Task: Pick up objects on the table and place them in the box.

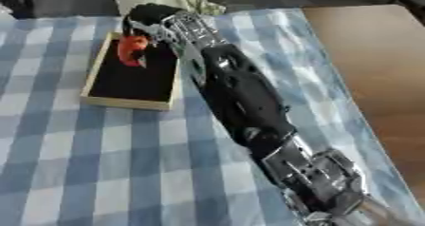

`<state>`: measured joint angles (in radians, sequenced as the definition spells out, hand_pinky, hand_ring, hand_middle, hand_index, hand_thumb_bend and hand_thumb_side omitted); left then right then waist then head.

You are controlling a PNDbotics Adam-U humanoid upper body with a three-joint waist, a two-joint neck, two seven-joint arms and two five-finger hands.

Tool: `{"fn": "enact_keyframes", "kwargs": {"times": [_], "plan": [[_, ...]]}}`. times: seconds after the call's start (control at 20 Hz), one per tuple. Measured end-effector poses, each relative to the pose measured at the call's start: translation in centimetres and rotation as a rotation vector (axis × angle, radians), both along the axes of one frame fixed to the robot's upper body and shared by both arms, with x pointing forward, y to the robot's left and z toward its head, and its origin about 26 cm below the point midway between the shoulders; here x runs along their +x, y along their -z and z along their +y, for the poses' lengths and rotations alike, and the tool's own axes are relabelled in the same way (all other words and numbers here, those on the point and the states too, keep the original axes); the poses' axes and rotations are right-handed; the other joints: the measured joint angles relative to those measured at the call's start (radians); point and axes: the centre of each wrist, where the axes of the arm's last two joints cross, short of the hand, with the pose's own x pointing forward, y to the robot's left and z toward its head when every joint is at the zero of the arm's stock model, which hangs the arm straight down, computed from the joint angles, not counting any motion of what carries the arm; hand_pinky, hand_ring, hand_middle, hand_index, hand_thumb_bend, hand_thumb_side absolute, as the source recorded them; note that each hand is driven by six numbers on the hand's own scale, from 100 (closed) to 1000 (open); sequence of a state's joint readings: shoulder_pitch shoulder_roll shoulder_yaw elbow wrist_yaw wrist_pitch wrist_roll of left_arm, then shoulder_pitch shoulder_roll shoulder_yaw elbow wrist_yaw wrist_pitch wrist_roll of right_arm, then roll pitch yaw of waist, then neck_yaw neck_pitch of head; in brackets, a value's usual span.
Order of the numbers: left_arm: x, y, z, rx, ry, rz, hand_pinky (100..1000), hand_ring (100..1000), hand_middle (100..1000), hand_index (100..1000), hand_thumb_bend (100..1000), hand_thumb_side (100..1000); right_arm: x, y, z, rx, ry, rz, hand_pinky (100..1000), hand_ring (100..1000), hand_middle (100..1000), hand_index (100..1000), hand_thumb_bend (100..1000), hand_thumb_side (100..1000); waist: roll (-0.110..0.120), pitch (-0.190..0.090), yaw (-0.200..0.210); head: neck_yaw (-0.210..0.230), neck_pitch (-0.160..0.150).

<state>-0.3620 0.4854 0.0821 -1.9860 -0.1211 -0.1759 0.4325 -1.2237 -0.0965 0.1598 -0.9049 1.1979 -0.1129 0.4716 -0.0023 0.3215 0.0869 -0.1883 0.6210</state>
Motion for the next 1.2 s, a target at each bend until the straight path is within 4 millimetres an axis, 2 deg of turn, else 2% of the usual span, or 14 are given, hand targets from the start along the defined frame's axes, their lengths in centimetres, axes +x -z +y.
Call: {"fn": "enact_keyframes", "kwargs": {"times": [0.35,0.6,0.8,0.9,1.0,1.05,1.2], "plan": [[0.1,-0.2,-0.3,0.000,0.014,-0.007,768,774,735,827,552,696,0.6,2.1,0.6,0.001,0.029,0.015,665,648,565,734,100,100,0.001,0.018,0.012,-0.005,-0.010],[0.1,-0.3,-0.4,0.002,0.018,-0.011,768,774,735,827,552,696,0.9,3.0,0.6,-0.018,0.042,0.015,709,704,618,751,100,100,0.001,0.021,0.016,-0.008,-0.013],[0.1,-0.3,-0.4,-0.001,0.019,-0.009,769,775,735,827,551,696,1.0,3.3,0.6,-0.049,0.058,0.016,761,770,718,831,319,120,0.001,0.021,0.016,-0.008,-0.013],[0.1,-0.3,-0.4,-0.003,0.020,-0.007,769,775,735,827,550,696,1.1,3.4,0.6,-0.081,0.076,0.013,782,792,749,854,410,159,0.001,0.021,0.016,-0.008,-0.012],[0.2,-0.3,-0.5,-0.003,0.020,-0.007,769,775,735,827,550,695,1.1,3.4,0.6,-0.114,0.091,0.009,794,802,760,876,429,158,0.001,0.021,0.016,-0.007,-0.012],[0.2,-0.3,-0.5,-0.003,0.020,-0.007,769,775,735,827,550,695,1.0,3.3,0.6,-0.130,0.097,0.007,801,808,764,882,472,175,0.001,0.021,0.015,-0.007,-0.012],[0.2,-0.3,-0.5,-0.003,0.020,-0.006,769,775,735,827,550,695,1.0,3.1,0.5,-0.160,0.104,-0.002,809,812,767,895,490,191,0.001,0.020,0.011,-0.005,-0.011]]}}
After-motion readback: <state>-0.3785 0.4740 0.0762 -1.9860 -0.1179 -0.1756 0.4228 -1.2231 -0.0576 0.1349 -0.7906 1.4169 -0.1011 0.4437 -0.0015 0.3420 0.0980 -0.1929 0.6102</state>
